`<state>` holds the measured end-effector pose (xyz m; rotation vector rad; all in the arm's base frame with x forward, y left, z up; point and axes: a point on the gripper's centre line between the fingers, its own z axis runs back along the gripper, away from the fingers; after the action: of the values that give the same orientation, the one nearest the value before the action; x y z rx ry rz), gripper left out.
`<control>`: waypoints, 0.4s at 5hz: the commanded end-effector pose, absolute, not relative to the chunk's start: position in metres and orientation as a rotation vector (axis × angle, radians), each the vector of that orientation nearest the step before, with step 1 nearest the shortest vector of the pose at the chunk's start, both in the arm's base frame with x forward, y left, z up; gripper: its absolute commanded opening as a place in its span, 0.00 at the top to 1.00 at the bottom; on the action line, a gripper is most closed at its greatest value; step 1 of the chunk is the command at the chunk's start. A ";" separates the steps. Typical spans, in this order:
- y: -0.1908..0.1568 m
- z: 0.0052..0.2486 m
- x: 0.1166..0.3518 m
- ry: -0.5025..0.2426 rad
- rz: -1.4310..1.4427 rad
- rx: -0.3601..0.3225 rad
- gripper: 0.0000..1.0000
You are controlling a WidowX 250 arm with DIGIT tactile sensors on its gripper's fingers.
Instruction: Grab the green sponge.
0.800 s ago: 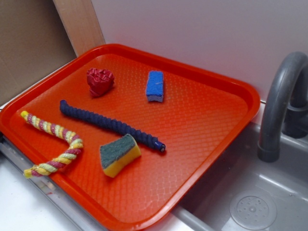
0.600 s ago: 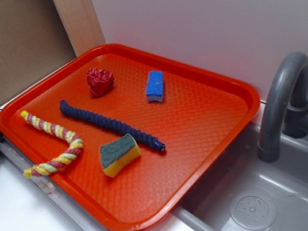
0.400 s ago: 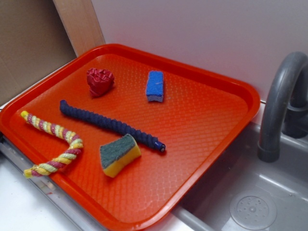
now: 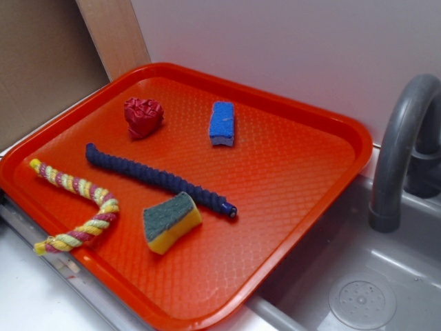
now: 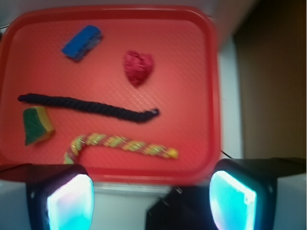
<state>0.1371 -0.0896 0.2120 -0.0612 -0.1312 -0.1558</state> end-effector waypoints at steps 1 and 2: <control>-0.178 0.198 0.125 -0.164 -0.360 -0.132 0.00; -0.213 0.175 0.112 -0.141 -0.401 -0.145 0.00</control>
<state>0.1173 -0.2074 0.1600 -0.1058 -0.1069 -0.3925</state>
